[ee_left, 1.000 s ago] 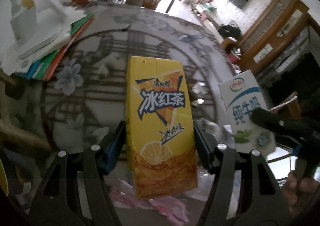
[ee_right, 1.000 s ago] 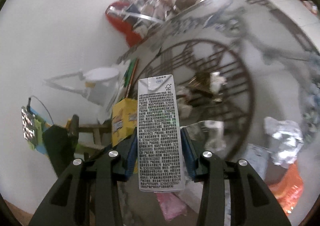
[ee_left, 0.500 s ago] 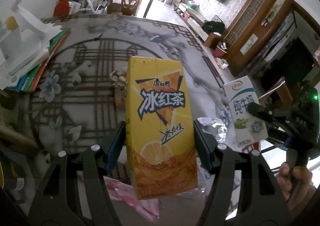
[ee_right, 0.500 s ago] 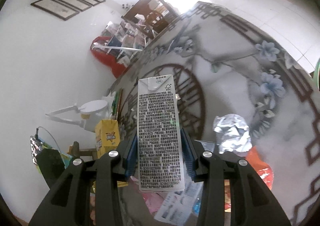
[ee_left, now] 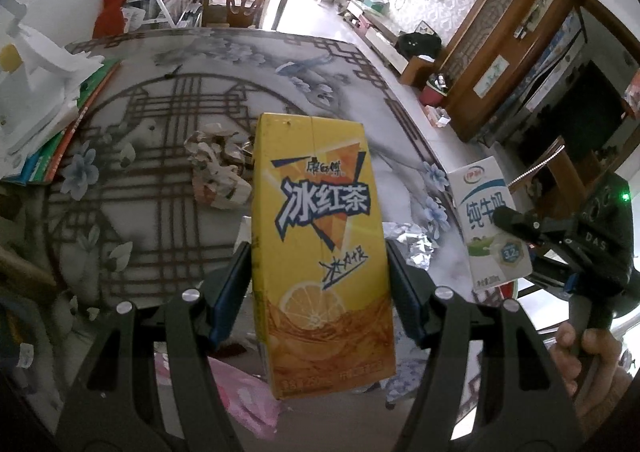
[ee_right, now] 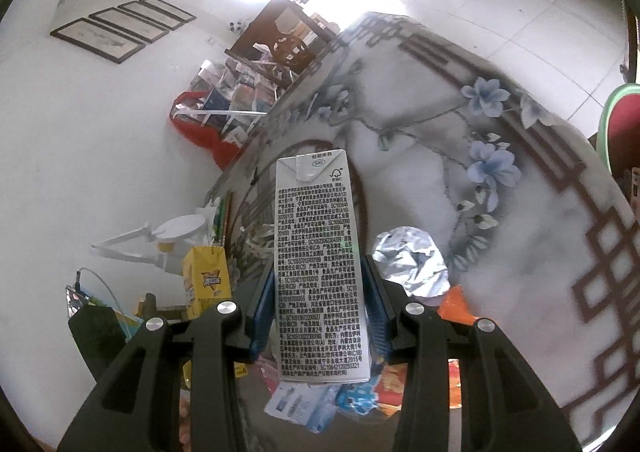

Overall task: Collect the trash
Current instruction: 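Carry both cartons toward the red bucket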

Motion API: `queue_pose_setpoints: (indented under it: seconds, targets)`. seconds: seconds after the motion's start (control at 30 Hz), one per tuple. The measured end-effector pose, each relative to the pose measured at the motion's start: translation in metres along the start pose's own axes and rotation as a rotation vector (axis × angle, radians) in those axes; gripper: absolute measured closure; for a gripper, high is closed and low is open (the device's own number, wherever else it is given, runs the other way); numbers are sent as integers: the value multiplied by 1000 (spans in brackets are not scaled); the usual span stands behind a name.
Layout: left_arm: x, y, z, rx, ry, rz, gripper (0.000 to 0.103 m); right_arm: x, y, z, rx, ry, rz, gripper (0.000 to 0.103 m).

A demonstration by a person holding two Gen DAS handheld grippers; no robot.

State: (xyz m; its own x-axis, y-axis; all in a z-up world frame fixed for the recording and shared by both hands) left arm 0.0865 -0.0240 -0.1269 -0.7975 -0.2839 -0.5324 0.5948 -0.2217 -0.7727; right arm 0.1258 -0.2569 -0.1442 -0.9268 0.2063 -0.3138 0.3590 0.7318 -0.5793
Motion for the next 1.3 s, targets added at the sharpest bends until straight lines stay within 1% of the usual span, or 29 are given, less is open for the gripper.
queue_pose_setpoints:
  seconds: [0.37, 0.53, 0.87, 1.3]
  targets:
    - [9, 9, 29, -22, 8, -8, 40, -7, -20, 35, -16, 50, -3, 64]
    - [11, 13, 44, -38, -5, -3, 40, -16, -25, 45, -10, 29, -17, 64]
    - [13, 21, 69, -54, -25, 6, 40, -32, -36, 62, -30, 19, -42, 64]
    - [7, 33, 131, -31, 51, 19, 40, -50, -76, 104, -23, 64, 1, 64]
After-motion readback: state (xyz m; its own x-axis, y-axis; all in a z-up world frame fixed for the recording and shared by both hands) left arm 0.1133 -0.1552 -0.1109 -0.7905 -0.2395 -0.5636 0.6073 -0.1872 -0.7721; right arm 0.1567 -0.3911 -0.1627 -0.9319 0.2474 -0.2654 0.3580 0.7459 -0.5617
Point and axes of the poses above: each gripper's, at about its wrist camera, not at the fingertips, and y roughly the way its jaws point, z to its right, x to its underside, the point moved 7 cm from there along y, roughly the way its jaws point, and after that the axes turned 4 degrees about -y, right-handed, at the moved point
